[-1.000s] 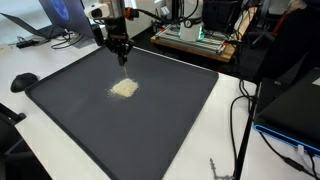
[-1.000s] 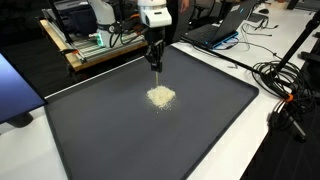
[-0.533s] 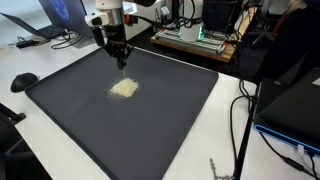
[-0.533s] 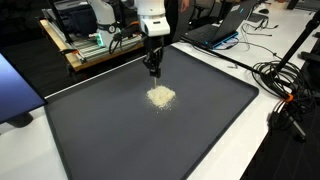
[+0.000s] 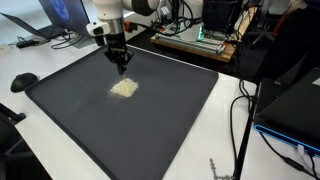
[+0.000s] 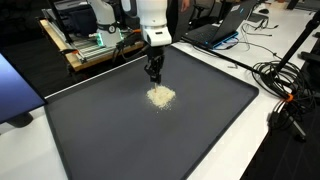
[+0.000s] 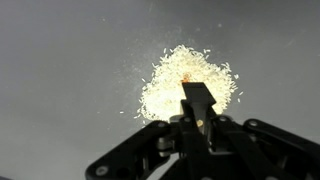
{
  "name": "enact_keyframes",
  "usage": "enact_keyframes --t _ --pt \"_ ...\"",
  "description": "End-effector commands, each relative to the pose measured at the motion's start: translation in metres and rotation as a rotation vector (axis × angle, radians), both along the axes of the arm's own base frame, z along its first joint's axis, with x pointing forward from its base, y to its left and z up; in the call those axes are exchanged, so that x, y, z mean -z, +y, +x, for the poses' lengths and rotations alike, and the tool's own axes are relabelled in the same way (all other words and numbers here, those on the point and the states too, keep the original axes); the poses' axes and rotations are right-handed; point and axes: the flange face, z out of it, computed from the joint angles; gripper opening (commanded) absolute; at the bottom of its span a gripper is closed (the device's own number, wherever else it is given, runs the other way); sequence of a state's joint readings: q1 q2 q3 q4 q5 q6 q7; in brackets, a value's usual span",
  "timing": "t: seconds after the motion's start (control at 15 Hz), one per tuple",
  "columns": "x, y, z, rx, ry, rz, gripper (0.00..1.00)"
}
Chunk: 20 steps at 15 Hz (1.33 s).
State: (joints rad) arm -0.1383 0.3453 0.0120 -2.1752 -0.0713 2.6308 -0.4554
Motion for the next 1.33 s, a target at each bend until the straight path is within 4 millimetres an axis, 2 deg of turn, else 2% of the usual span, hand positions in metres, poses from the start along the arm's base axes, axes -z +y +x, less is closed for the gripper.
enact_keyframes --t 0.0,1.07,1.27 --pt "0.0186 0.0036 0.0068 -0.004 0.026 -0.003 0.03" --pt "0.0229 0.0059 0.0025 -0.003 0.059 -0.002 0.03" --pt "0.0157 0.0062 0.0003 -0.001 0.050 -0.007 0.03"
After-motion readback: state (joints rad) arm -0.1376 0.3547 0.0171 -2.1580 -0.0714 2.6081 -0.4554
